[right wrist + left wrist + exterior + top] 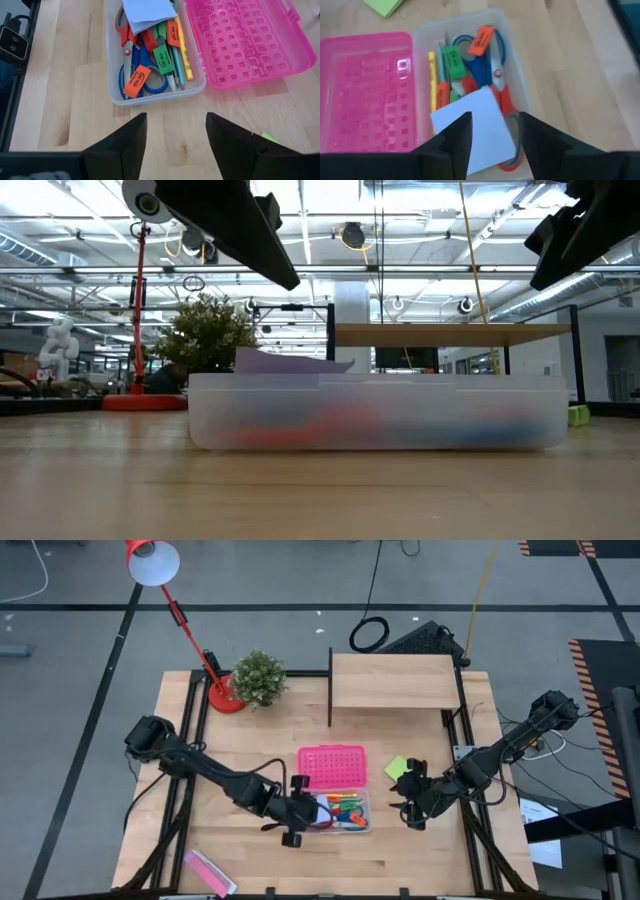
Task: Pack school essentials
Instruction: Put the green sticky notes into the supply box
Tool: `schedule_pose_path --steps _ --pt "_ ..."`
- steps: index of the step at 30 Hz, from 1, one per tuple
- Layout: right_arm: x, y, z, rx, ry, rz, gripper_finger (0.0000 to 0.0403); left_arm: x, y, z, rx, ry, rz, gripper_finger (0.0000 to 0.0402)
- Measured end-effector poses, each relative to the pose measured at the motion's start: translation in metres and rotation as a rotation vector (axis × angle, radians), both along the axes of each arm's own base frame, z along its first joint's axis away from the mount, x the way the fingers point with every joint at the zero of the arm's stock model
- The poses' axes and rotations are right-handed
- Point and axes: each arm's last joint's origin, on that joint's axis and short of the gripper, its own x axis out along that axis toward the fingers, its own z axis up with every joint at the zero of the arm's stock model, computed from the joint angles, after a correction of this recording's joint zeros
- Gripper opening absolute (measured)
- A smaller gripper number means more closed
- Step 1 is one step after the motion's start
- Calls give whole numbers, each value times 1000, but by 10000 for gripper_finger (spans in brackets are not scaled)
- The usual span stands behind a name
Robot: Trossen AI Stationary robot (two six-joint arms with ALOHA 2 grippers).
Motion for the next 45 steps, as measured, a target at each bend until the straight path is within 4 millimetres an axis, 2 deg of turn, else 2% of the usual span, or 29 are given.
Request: schedule_pose_path --steps 9,16,25,32,41,45 --pt "-1 -2 -1 -12 -1 -44 198 0 0 0 -1 2 -6 123" --pt "-4 -5 -6 -53 14 -94 198 -7 5 8 45 17 0 109" --pt "-17 -13 -44 -78 86 -111 198 -11 14 11 110 43 17 108" --pt "-26 -19 -62 -147 155 -45 198 -10 22 10 127 66 28 108" --pt "-39 -27 -88 -200 202 -12 198 -9 22 10 122 61 23 108" --pt "-42 -30 -96 -263 202 82 186 -9 22 10 111 60 32 108"
